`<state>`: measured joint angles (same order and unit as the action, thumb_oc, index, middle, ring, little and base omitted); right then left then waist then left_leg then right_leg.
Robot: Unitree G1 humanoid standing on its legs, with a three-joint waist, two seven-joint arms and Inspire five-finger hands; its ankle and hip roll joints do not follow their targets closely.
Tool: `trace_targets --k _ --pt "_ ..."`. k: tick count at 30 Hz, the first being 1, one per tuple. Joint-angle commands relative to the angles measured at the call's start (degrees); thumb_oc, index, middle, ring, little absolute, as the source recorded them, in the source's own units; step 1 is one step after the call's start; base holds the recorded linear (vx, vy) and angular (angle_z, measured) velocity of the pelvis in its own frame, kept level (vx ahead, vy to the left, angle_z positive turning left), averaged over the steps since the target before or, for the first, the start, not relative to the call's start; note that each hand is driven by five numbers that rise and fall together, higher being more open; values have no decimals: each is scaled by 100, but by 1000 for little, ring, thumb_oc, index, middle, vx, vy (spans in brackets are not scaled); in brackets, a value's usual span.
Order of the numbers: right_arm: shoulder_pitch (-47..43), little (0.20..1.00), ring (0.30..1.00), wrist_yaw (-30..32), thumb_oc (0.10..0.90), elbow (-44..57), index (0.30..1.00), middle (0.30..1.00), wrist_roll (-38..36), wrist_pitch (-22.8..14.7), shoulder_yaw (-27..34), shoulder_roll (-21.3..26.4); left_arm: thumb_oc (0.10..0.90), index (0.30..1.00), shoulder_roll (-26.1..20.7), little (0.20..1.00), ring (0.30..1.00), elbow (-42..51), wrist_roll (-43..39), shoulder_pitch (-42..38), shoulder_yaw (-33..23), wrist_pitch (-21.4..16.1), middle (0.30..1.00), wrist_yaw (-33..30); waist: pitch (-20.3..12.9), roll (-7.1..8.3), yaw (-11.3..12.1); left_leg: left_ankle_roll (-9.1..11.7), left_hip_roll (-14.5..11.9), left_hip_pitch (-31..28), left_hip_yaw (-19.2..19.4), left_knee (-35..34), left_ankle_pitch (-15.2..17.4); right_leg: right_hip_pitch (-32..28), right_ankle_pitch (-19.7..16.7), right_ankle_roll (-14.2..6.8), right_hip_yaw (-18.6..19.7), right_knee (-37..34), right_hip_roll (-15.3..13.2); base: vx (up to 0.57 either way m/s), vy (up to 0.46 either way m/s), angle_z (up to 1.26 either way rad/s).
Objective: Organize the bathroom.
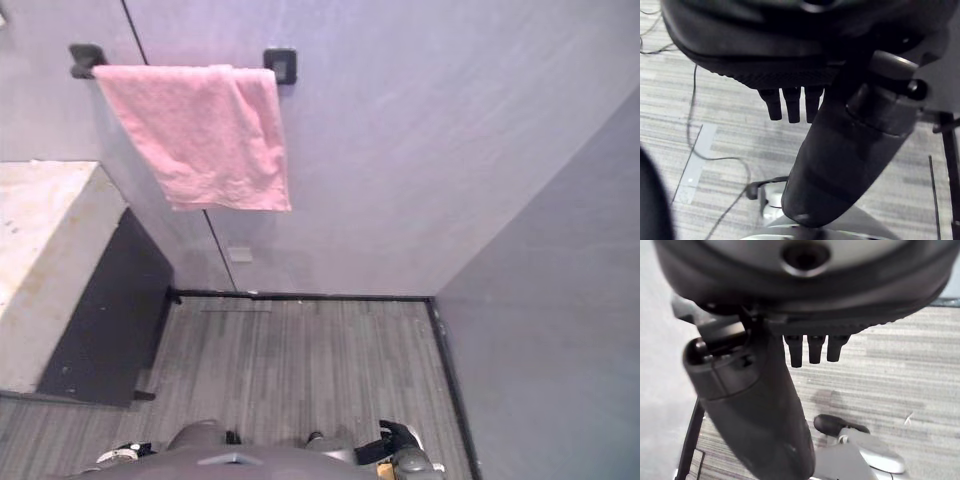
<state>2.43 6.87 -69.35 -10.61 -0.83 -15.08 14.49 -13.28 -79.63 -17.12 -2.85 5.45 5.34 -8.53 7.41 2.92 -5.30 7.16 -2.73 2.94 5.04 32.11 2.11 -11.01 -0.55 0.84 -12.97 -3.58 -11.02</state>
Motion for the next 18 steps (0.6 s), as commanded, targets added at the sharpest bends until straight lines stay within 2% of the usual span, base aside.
trace_targets --k 1,4,7,8,9,10,11,12,13,18 --pt "-639 900 900 56 800 -170 900 900 -123 -32 375 -198 800 900 109 900 900 395 72 119 -108 -225 900 69 -210 -189 132 -210 -571 -903 -155 -1460 -519 768 -284 -71 452 -117 627 -233 186 70" --pt "-665 900 900 41 800 -182 900 900 -45 65 364 -141 800 900 105 900 900 369 39 150 -124 -282 900 68 -312 -265 111 -83 -629 -1099 -310 -1608 -580 953 -417 -147 386 -142 544 -287 267 150" --pt "-731 900 900 18 800 -188 900 900 -106 96 356 -97 800 900 132 900 900 364 19 186 -93 -323 900 21 -380 -356 117 -116 -470 -1393 -535 -2190 -348 1179 -577 -273 422 -138 492 -196 208 143" --pt "-737 900 900 15 800 -193 900 900 -131 91 354 -96 800 900 131 900 900 356 30 187 -95 -335 900 25 -385 -372 112 -130 -450 -1449 -543 -2348 -269 1230 -609 -307 425 -127 473 -267 289 42" --pt "-794 900 900 43 800 -209 900 900 -199 48 357 -93 800 900 128 900 900 340 71 198 -62 -372 900 41 -390 -414 82 -198 -347 -1698 -536 -2827 95 1471 -759 -431 406 -41 373 -240 259 -3" --pt "-807 900 900 64 800 -213 900 900 -206 38 365 -96 800 900 127 900 900 340 94 192 -51 -370 900 50 -386 -413 81 -219 -324 -1722 -532 -2884 162 1504 -789 -458 398 -24 348 -296 321 7" --pt "-849 900 900 118 800 -222 900 900 -253 33 368 -123 800 900 102 900 900 336 131 175 -2 -377 900 80 -358 -397 54 -292 -213 -1872 -523 -3157 492 1658 -950 -581 399 30 209 -166 180 18" --pt "-862 900 900 133 800 -229 900 900 -279 27 367 -129 800 900 94 900 900 338 131 173 15 -380 900 93 -349 -395 46 -307 -193 -1908 -523 -3216 560 1702 -990 -610 399 50 181 -246 266 19" --pt "-908 900 900 193 800 -243 900 900 -425 35 420 -157 800 900 54 900 900 376 212 169 93 -366 900 101 -299 -397 19 -404 -62 -2026 -539 -3486 683 1870 -1184 -782 369 83 46 -207 218 14" --pt "-1016 900 900 213 800 -198 900 900 -642 -40 490 -211 800 900 -46 900 900 396 168 204 179 -375 900 51 -124 -388 -20 -602 172 -2061 -491 -3711 789 2219 -1551 -1045 237 53 -201 -229 172 4"
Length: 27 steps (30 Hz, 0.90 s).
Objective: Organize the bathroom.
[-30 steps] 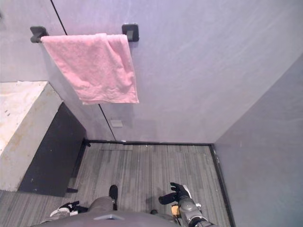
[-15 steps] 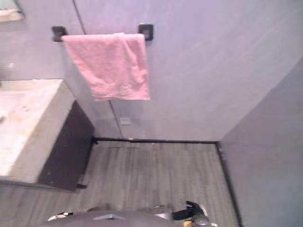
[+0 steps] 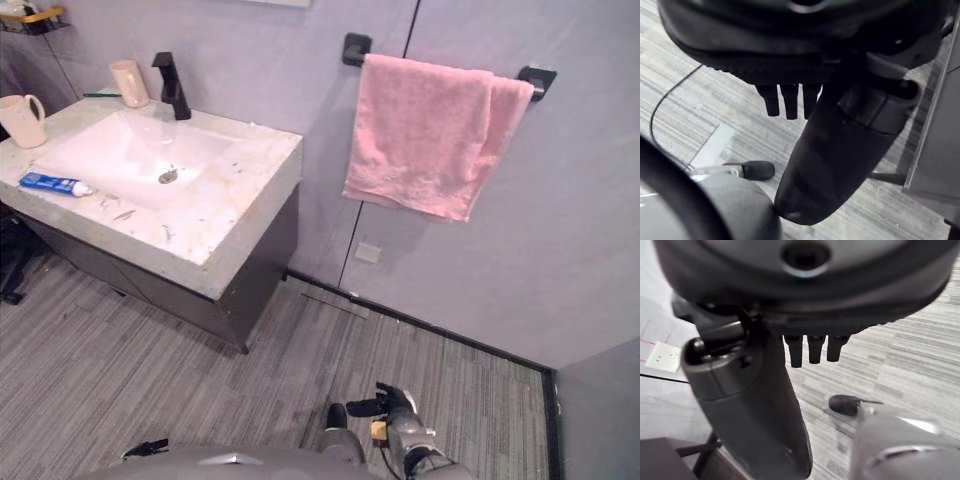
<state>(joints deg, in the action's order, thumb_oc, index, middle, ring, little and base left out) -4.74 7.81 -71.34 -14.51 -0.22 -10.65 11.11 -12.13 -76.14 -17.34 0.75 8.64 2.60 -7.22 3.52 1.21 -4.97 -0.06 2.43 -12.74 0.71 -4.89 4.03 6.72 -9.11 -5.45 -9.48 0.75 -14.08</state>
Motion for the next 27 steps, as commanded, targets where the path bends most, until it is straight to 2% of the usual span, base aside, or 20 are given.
trace_targets --k 1,2,4,5,6,7,10,11,14,17,20,23,27 --pt "-312 900 900 114 800 10 900 900 -244 -142 51 128 800 900 -175 900 900 51 234 -162 -143 -104 900 -89 281 -212 -51 92 -318 -480 -51 -11 600 470 -707 -427 -109 -415 103 -185 87 -11" --pt "-316 900 900 135 800 24 900 900 -309 -222 49 116 800 900 -192 900 900 62 260 -160 -128 -121 900 -92 300 -214 -49 58 -294 -456 -40 -11 588 498 -711 -432 -108 -458 124 -181 52 -13" --pt "-289 900 900 134 800 71 900 900 -345 -295 68 70 800 900 -229 900 900 93 203 -132 -150 -140 900 -104 372 -197 -45 4 -278 -455 35 -11 544 541 -643 -358 -89 -97 163 -155 21 -4" --pt "-295 900 900 107 800 99 900 900 -320 -281 45 62 800 900 -243 900 900 99 303 -131 -198 -133 900 -132 377 -215 -15 -36 -299 -397 183 -11 433 518 -364 -253 -126 336 244 -119 2 11" --pt "-300 900 900 90 800 107 900 900 -308 -269 30 66 800 900 -247 900 900 101 327 -141 -206 -121 900 -139 375 -232 -10 -45 -315 -381 204 -2 392 511 -249 -212 -103 460 303 -245 -62 -6" --pt "-370 900 900 13 800 88 900 900 -227 -165 -93 110 800 900 -263 900 900 162 217 -265 -117 -8 900 -252 327 -325 -12 -61 -433 -241 96 82 213 406 377 79 192 858 706 -177 -90 -13" --pt "-384 900 900 -10 800 -37 900 900 -274 -132 -108 149 800 900 -255 900 900 155 190 -457 14 86 900 -350 224 -257 -34 -56 -430 -48 -2 102 159 67 435 195 551 409 964 -60 -106 12" --pt "-353 900 900 -29 800 -145 900 900 -290 -148 -120 161 800 900 -212 900 900 155 204 -551 80 116 900 -401 185 -199 -7 -34 -451 234 -43 207 32 -215 430 224 819 88 1110 15 -116 52" --pt "-324 900 900 20 800 -131 900 900 -175 -75 -171 147 800 900 -94 900 900 162 327 -629 123 62 900 -495 122 -136 41 82 -541 450 -20 321 -148 -539 398 263 850 -274 1123 -20 -48 54" --pt "-215 900 900 38 800 -113 900 900 -58 45 -131 192 800 900 -6 900 900 170 248 -637 83 -70 900 -533 70 -144 23 200 -657 556 122 298 -322 -747 439 267 803 -419 1123 -53 66 37" --pt "-52 900 900 131 800 -136 900 900 -272 17 13 226 800 900 6 900 900 141 581 -663 53 -85 900 -371 56 -86 -94 458 -1020 548 728 542 -516 -886 423 257 426 -506 1005 -86 128 52" --pt "-23 900 900 87 800 -137 900 900 -135 -47 21 250 800 900 14 900 900 112 634 -636 64 -109 900 -360 55 -57 -97 541 -1142 574 669 734 -660 -907 397 263 406 -546 978 -95 151 98" --pt "-8 900 900 84 800 -104 900 900 -91 -40 15 276 800 900 51 900 900 61 637 -633 -29 -202 900 -347 25 -19 -143 717 -1486 496 753 943 -988 -885 352 254 343 -575 895 -133 283 28"
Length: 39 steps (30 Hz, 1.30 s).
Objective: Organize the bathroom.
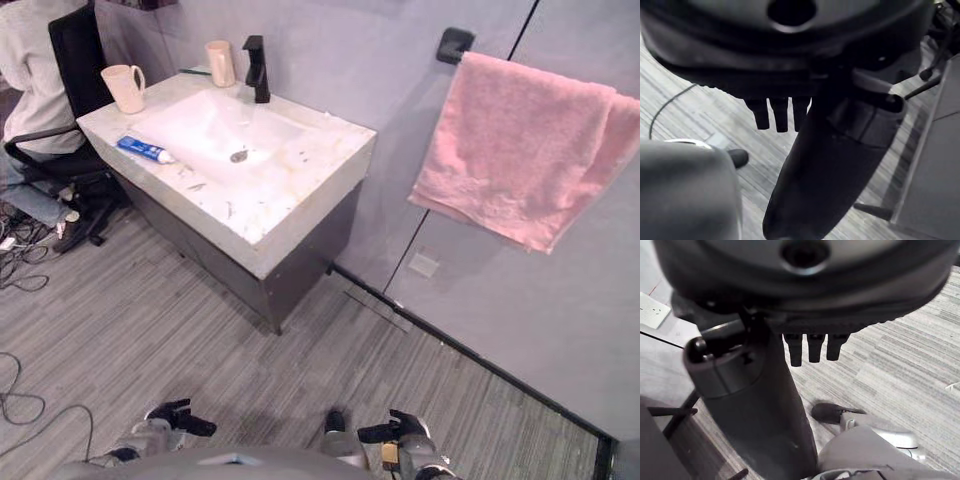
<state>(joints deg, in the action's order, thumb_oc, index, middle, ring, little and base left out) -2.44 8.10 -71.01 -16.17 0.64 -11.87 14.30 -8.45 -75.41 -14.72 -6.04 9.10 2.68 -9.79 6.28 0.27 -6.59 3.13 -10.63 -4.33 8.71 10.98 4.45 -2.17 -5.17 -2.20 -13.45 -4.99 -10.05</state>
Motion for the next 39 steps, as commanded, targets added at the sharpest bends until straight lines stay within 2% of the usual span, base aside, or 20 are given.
trace_targets --k 1,3,5,7,10,15,17,19,21,22,25,27,28,31,32,33,34,35,37,39 --pt "-237 900 900 64 800 -130 900 900 91 -115 150 -32 800 900 -307 900 900 -11 350 29 -83 -219 900 -80 -264 76 -7 433 -273 -367 17 -616 -1111 19 -62 -75 725 -1 459 -128 299 15" --pt "-246 900 900 60 800 -140 900 900 113 -111 195 -6 800 900 -285 900 900 -16 310 -24 -79 -221 900 -76 -302 76 -57 459 -299 -522 57 -750 -1040 89 -143 -147 715 -1 354 -138 367 27" --pt "-290 900 900 45 800 -177 900 900 93 -90 213 25 800 900 -237 900 900 -31 266 -50 -72 -269 900 -89 -331 44 -108 435 -178 -714 108 -1059 -738 226 -251 -286 740 19 192 -121 392 63" --pt "-377 900 900 62 800 -205 900 900 18 -26 268 3 800 900 -268 900 900 -15 335 -91 -17 -236 900 -83 -287 18 -165 278 84 -957 141 -1479 -310 496 -483 -570 782 144 -117 -121 402 19" --pt "-439 900 900 55 800 -176 900 900 -39 14 281 -59 800 900 -308 900 900 -20 467 -138 122 -227 900 -93 -230 19 -164 60 392 -947 59 -1594 -135 705 -690 -793 858 263 -435 -96 322 7" --pt "-420 900 900 -58 800 -131 900 900 210 142 172 -75 800 900 -400 900 900 -67 220 -159 216 -235 900 -108 -93 -7 -29 -167 704 -826 102 -1589 -111 944 -957 -711 739 1017 -927 -69 312 24" --pt "-409 900 900 -21 800 -169 900 900 90 200 106 -101 800 900 -429 900 900 -61 314 -178 218 -194 900 -75 -15 -68 -124 -317 773 -826 2 -1587 -153 954 -569 -585 1038 1399 -345 28 279 20" --pt "-390 900 900 21 800 -226 900 900 -21 244 31 -140 800 900 -416 900 900 -59 253 -260 320 -112 900 -130 -31 -14 -263 -467 953 -818 -252 -1598 -105 998 -310 -469 1220 1299 299 139 223 31" --pt "-396 900 900 -25 800 -293 900 900 27 252 13 -168 800 900 -398 900 900 -66 250 -298 304 -58 900 -176 -30 64 -292 -522 1099 -864 -317 -1598 -24 1060 -317 -418 1124 1111 567 225 169 53" --pt "-367 900 900 -35 800 -348 900 900 91 248 -22 -178 800 900 -386 900 900 -55 297 -314 290 -34 900 -226 -26 181 -368 -578 1344 -957 -480 -1598 91 1278 -496 -390 1026 840 951 243 131 58" --pt "-304 900 900 17 800 -380 900 900 -20 203 -27 -163 800 900 -372 900 900 -42 324 -316 312 -51 900 -230 2 221 -424 -644 1509 -1054 -735 -1598 166 1476 -668 -364 988 793 1196 231 92 70" --pt "-222 900 900 7 800 -422 900 900 -144 166 75 -91 800 900 -360 900 900 -22 487 -390 339 -71 900 -258 5 241 -518 -782 1714 -1137 -1190 -1598 217 1565 -761 -226 1221 818 1442 275 82 103" --pt "-212 900 900 -12 800 -449 900 900 -108 177 99 -58 800 900 -345 900 900 -15 445 -404 348 -99 900 -199 -40 298 -545 -795 1815 -1129 -1394 -1541 112 1543 -766 -150 1288 867 1412 150 51 57" --pt "-153 900 900 -25 800 -479 900 900 -117 112 129 -27 800 900 -288 900 900 -15 563 -414 324 -234 900 -184 -106 223 -548 -702 1799 -1238 -1337 -1294 358 1364 -568 -40 1171 861 1448 152 90 84" --pt "-68 900 900 -9 800 -426 900 900 36 175 138 -14 800 900 -213 900 900 31 602 -445 343 -318 900 -214 -167 201 -611 -468 1740 -1164 -1037 -590 306 1071 -474 82 1141 687 1389 164 123 7" --pt "-8 900 900 2 800 -371 900 900 -17 214 105 -1 800 900 -182 900 900 68 457 -497 338 -363 900 -196 -173 214 -627 -195 1587 -825 -760 261 -117 802 -385 155 1166 560 1294 188 137 18" --pt "2 900 900 11 800 -342 900 900 -1 229 90 7 800 900 -169 900 900 85 433 -513 343 -372 900 -190 -164 224 -633 -96 1513 -677 -665 632 -239 728 -350 190 1197 536 1260 186 91 34" --pt "1 900 900 25 800 -273 900 900 16 273 61 30 800 900 -140 900 900 145 447 -579 355 -378 900 -189 -136 340 -599 55 1385 -153 -465 1383 -609 491 -298 236 1324 459 1117 146 55 27" --pt "-48 900 900 6 800 -259 900 900 2 300 60 46 800 900 -115 900 900 180 433 -633 335 -381 900 -212 -96 450 -496 23 1268 483 -325 1902 -595 263 -224 241 1441 412 1010 164 85 4" --pt "-141 900 900 -52 800 -309 900 900 165 309 15 28 800 900 -132 900 900 211 330 -646 307 -379 900 -260 -46 509 -376 -152 975 825 -150 1770 -414 11 -69 237 1650 385 991 183 140 -13"
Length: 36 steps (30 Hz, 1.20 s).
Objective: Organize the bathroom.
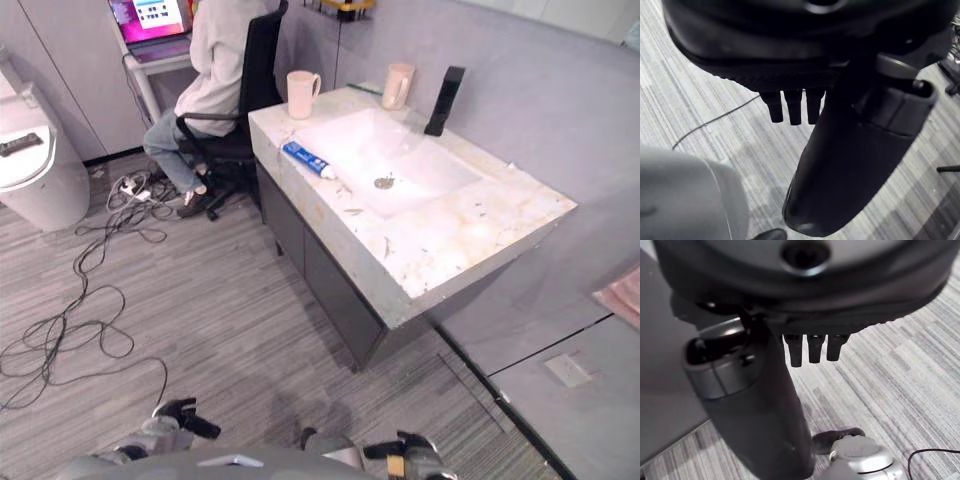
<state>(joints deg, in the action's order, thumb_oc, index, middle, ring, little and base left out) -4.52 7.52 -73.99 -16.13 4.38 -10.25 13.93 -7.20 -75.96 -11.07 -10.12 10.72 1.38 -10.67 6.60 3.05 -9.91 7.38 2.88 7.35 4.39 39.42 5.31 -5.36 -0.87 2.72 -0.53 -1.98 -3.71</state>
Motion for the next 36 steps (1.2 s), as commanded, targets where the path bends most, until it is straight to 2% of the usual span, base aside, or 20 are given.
trace_targets --k 1,2,3,5,6,8,9,11,15,16,17,20,21,23,26,28,29,31,33,36 --pt "54 900 900 6 800 -21 900 900 177 -68 -168 56 800 900 -263 900 900 279 -60 -229 137 -242 900 -182 -71 246 -32 -621 -433 -326 320 -1180 -457 305 -468 -260 391 88 345 232 182 -27" --pt "17 900 900 25 800 -49 900 900 221 -71 -217 20 800 900 -287 900 900 299 -117 -184 116 -234 900 -225 -47 252 15 -703 -567 -357 357 -1631 -400 239 -377 -288 517 112 365 398 333 -26" --pt "-67 900 900 52 800 -87 900 900 234 -61 -282 -13 800 900 -344 900 900 323 -118 -87 105 -199 900 -268 -31 182 117 -699 -807 -291 187 -2636 -554 149 -217 -332 776 142 477 389 324 -35" --pt "-111 900 900 61 800 -100 900 900 220 -39 -288 -12 800 900 -372 900 900 319 -99 -31 87 -197 900 -261 6 167 191 -665 -906 -327 89 -3025 -675 59 -144 -347 883 130 497 330 268 -41" --pt "-126 900 900 69 800 -105 900 900 180 -18 -291 0 800 900 -427 900 900 295 -63 49 61 -204 900 -227 26 89 286 -515 -1148 -327 -150 -3708 -1083 -79 -34 -381 1047 111 557 404 311 -53" --pt "-105 900 900 78 800 -103 900 900 191 29 -249 32 800 900 -478 900 900 229 56 155 3 -175 900 -177 43 25 386 -341 -1418 -268 -372 -4097 -1532 -277 142 -443 1272 118 548 464 358 -37" --pt "-93 900 900 73 800 -118 900 900 200 16 -225 47 800 900 -481 900 900 207 100 184 -15 -168 900 -174 47 21 402 -331 -1440 -230 -382 -4057 -1536 -323 197 -471 1311 144 494 377 332 -39" --pt "-100 900 900 87 800 -113 900 900 246 27 -196 81 800 900 -489 900 900 184 213 228 -70 -108 900 -172 43 3 408 -360 -1418 -314 -252 -4015 -1389 -341 246 -543 1247 219 302 281 341 -63" --pt "-38 900 900 118 800 -57 900 900 14 -23 -71 68 800 900 -556 900 900 122 178 238 129 74 900 -105 -5 -175 377 -432 -1132 -556 -322 -3961 -1096 56 283 -853 938 1044 -151 247 328 -31" --pt "-33 900 900 145 800 -45 900 900 -79 -45 -58 49 800 900 -565 900 900 111 132 247 159 125 900 -86 -2 -202 358 -476 -1061 -606 -329 -3971 -1069 235 113 -931 885 1359 -233 253 342 8" --pt "-23 900 900 166 800 -4 900 900 -135 -74 -71 28 800 900 -568 900 900 70 43 282 182 113 900 -106 27 -289 312 -579 -940 -737 -348 -4007 -1001 671 -224 -982 808 2062 -261 213 290 -15" --pt "41 900 900 82 800 62 900 900 17 -174 -50 -16 800 900 -570 900 900 -44 170 289 171 60 900 -118 167 -445 241 -796 -752 -1071 -143 -4050 -763 1584 -768 -901 443 3441 -414 233 279 -28" --pt "57 900 900 40 800 54 900 900 47 -200 -43 -20 800 900 -588 900 900 -59 177 283 123 51 900 -150 206 -431 223 -820 -711 -1157 -55 -4040 -683 1703 -855 -908 353 3481 -472 252 190 -37" --pt "58 900 900 -9 800 27 900 900 175 -213 -55 -40 800 900 -624 900 900 -78 229 276 23 -23 900 -147 236 -355 166 -837 -628 -1326 98 -4064 -559 1784 -862 -964 159 3127 -447 251 101 -52" --pt "114 900 900 36 800 42 900 900 60 -292 -112 -95 800 900 -680 900 900 14 285 238 14 -117 900 -179 218 -129 3 -828 -337 -1636 400 -4146 -328 1690 -591 -915 -555 1433 4 280 69 -61" --pt "186 900 900 36 800 86 900 900 85 -330 -113 -96 800 900 -679 900 900 50 264 213 46 -136 900 -224 218 -46 -50 -805 -185 -1814 496 -4225 -201 1718 -859 -916 -1004 747 114 278 77 -74" --pt "251 900 900 -6 800 85 900 900 204 -336 -85 -82 800 900 -671 900 900 51 230 206 43 -204 900 -285 215 24 -51 -781 -64 -2035 648 -4319 -106 1791 -1250 -954 -1583 327 98 388 81 -34" --pt "307 900 900 -2 800 21 900 900 100 -346 -39 -83 800 900 -646 900 900 56 304 166 45 -271 900 -348 213 35 -78 -824 3 -2183 650 -4393 -42 1787 -1331 -910 -1600 272 110 291 46 -5" --pt "435 900 900 88 800 -94 900 900 -150 -374 144 -71 800 900 -592 900 900 60 422 92 113 -272 900 -242 77 -41 -160 -816 26 -2335 423 -4182 152 1623 -1135 -677 -1332 297 277 231 46 -54" --pt "536 900 900 95 800 -129 900 900 -97 -360 245 -63 800 900 -543 900 900 69 628 46 171 -315 900 -222 -63 -88 -239 -670 -64 -2240 513 -3655 -17 1452 -947 -515 -1388 211 289 194 44 -21"
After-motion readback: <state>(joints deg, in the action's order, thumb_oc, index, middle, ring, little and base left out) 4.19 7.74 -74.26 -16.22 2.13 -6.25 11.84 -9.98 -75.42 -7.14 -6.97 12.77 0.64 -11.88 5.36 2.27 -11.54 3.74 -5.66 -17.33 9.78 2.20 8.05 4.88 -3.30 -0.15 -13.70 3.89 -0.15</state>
